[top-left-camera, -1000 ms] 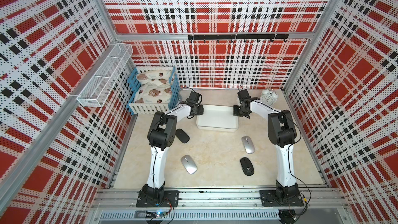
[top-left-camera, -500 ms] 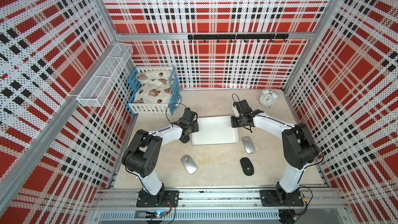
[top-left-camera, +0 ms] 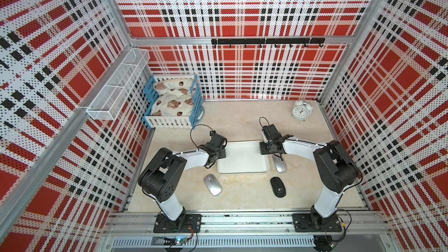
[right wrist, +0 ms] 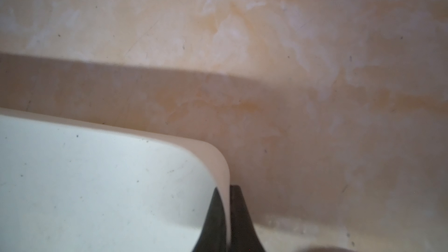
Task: Put the mouse in the storage box
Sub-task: Place the storage box at the center of the board.
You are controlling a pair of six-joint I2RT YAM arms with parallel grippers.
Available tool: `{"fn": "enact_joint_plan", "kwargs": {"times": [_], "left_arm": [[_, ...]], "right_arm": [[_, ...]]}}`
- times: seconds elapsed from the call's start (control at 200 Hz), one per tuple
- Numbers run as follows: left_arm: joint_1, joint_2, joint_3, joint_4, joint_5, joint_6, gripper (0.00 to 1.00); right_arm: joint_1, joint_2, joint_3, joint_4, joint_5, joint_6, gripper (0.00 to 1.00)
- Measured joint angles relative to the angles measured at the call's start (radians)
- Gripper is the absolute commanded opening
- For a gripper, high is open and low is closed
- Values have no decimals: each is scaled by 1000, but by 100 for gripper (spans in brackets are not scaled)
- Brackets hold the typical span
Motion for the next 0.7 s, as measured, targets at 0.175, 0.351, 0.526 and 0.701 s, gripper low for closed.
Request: {"fn": "enact_joint_plan", "kwargs": {"times": [0.175,0.351,0.526,0.701], "left_arm": [[-12,-7,-11,7,-14,-13,16],[-18,-8,-11,9,-28,-12,21],[-20,-8,-10,8,-29,-8,22],[-28,-8,-4,1,-30,-1,22]], "right_arm": [[0,0,-13,16,-1,0,18],[14,3,-14,19,-16,-19,38],[17,-2,-23,29,-6,-24,46],[18,-21,-31,-4,37,-24,51]]}}
